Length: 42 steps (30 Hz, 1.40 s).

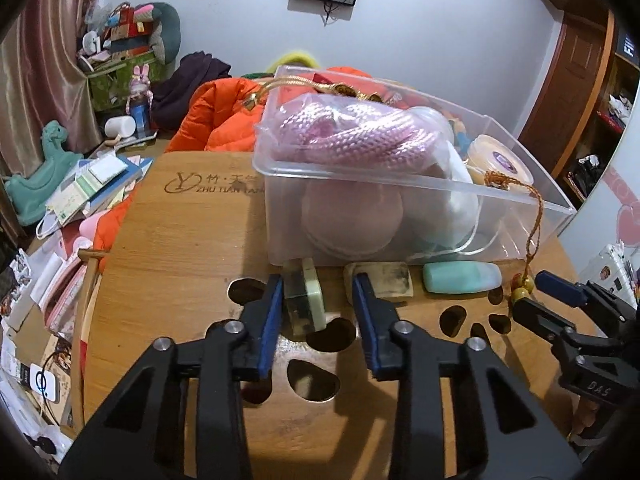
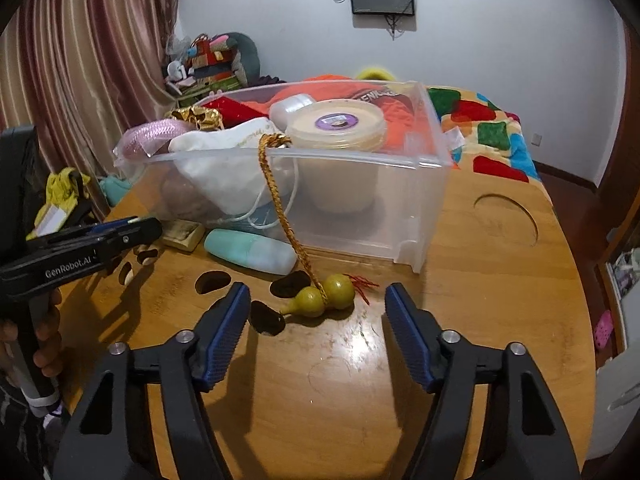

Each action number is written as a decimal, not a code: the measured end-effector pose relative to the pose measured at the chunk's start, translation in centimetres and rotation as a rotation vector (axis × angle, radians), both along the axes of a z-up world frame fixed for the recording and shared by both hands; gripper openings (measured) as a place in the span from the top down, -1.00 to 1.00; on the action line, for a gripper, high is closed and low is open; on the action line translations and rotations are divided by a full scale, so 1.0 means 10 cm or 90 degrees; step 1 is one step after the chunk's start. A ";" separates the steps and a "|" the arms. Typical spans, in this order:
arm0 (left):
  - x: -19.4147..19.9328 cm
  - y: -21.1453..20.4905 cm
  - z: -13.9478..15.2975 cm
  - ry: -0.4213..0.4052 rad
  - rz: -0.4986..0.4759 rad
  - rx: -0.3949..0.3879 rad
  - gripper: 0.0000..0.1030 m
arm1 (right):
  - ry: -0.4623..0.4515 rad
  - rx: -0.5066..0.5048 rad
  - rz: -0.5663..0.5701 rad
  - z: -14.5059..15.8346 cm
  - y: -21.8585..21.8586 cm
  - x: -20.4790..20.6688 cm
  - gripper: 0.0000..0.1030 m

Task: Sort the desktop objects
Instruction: 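Move the left tool to the small green-labelled block while the right tool approaches the gourd beads, then close the left tool on the small block while the right tool grasps the gourd beads, then lift and carry the small block and gourd beads over the clear box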

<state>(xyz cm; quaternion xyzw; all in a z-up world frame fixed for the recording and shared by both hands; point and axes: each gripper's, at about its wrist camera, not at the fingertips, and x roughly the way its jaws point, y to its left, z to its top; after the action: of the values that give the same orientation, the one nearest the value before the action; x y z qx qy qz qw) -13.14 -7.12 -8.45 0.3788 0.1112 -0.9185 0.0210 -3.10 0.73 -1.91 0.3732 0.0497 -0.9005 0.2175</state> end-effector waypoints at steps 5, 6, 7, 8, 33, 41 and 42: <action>-0.01 -0.03 -0.01 0.002 0.002 0.015 0.40 | -0.021 -0.022 0.014 -0.06 -0.02 -0.03 0.23; -0.01 -0.03 -0.01 0.002 0.003 0.014 0.41 | -0.024 -0.031 0.019 -0.06 -0.01 -0.02 0.33; -0.01 -0.04 -0.01 0.003 0.004 0.014 0.44 | -0.024 -0.032 0.021 -0.07 -0.02 -0.02 0.38; -0.01 -0.04 -0.01 0.002 0.009 0.014 0.52 | -0.023 -0.030 0.022 -0.07 -0.02 -0.01 0.40; 0.46 0.12 0.40 0.098 0.007 0.017 0.71 | 0.068 -0.077 0.022 0.39 0.06 0.32 0.46; 0.48 0.26 0.68 0.146 -0.024 0.017 0.71 | 0.096 -0.088 0.013 0.54 0.12 0.28 0.46; 0.48 0.28 0.70 0.149 -0.028 0.017 0.71 | 0.099 -0.088 0.012 0.56 0.12 0.27 0.46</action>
<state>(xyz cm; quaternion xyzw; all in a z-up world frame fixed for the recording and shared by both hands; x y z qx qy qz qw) -8.39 -4.35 -1.44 0.2717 0.1171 -0.9551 -0.0174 -0.45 1.96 3.65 0.2861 0.0081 -0.9258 0.2468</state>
